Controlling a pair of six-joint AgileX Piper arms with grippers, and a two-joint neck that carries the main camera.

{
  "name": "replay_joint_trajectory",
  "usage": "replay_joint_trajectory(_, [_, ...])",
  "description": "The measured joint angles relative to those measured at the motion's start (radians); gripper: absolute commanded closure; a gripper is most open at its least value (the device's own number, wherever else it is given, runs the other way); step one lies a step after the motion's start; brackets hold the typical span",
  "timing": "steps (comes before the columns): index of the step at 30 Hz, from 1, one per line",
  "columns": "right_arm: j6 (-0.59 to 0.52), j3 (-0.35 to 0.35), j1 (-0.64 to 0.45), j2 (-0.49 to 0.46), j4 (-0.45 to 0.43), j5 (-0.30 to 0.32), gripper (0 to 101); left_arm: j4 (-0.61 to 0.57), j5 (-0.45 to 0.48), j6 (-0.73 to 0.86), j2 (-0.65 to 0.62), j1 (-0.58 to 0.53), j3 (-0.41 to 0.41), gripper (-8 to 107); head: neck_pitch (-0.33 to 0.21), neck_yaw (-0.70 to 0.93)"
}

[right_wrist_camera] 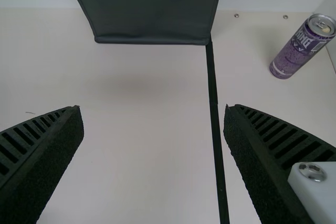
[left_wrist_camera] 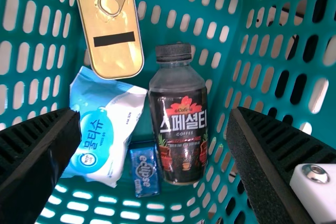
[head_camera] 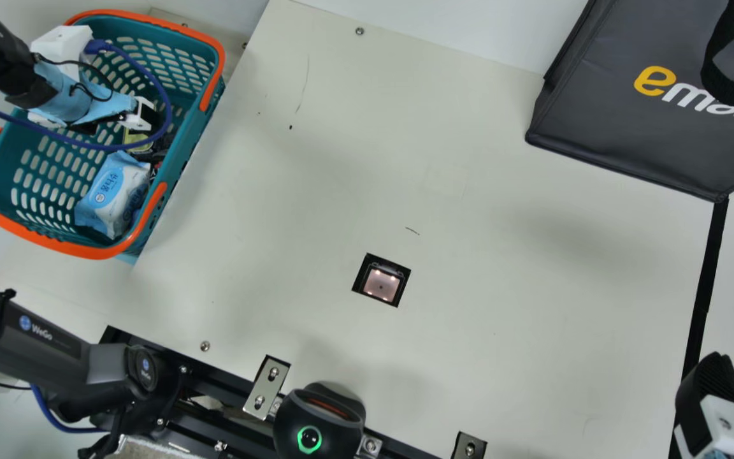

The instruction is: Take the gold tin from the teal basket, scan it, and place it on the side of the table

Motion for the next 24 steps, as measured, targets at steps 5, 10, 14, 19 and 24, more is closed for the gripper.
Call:
replay_joint_trajectory(5, [0.0, 0.0, 0.0, 0.0, 0.0, 0.0, 6, -0.031, -0.037, -0.014, 0.014, -0.007, 0.009, 9, 0.0, 0.0])
replay_joint_trajectory(10, [0.0, 0.0, 0.0, 0.0, 0.0, 0.0, 6, -0.058, -0.075, -0.019, 0.03, -0.017, 0.024, 9, 0.0, 0.0])
replay_joint_trajectory(14, [0.0, 0.0, 0.0, 0.0, 0.0, 0.0, 6, -0.081, -0.1, -0.019, 0.041, -0.028, 0.03, 9, 0.0, 0.0])
replay_joint_trajectory(19, [0.0, 0.0, 0.0, 0.0, 0.0, 0.0, 6, -0.118, -0.132, -0.019, 0.057, -0.039, 0.039, 9, 0.0, -0.002])
replay_joint_trajectory(24, [0.0, 0.0, 0.0, 0.0, 0.0, 0.0, 6, -0.152, -0.168, -0.004, 0.073, -0.052, 0.056, 9, 0.0, 0.0])
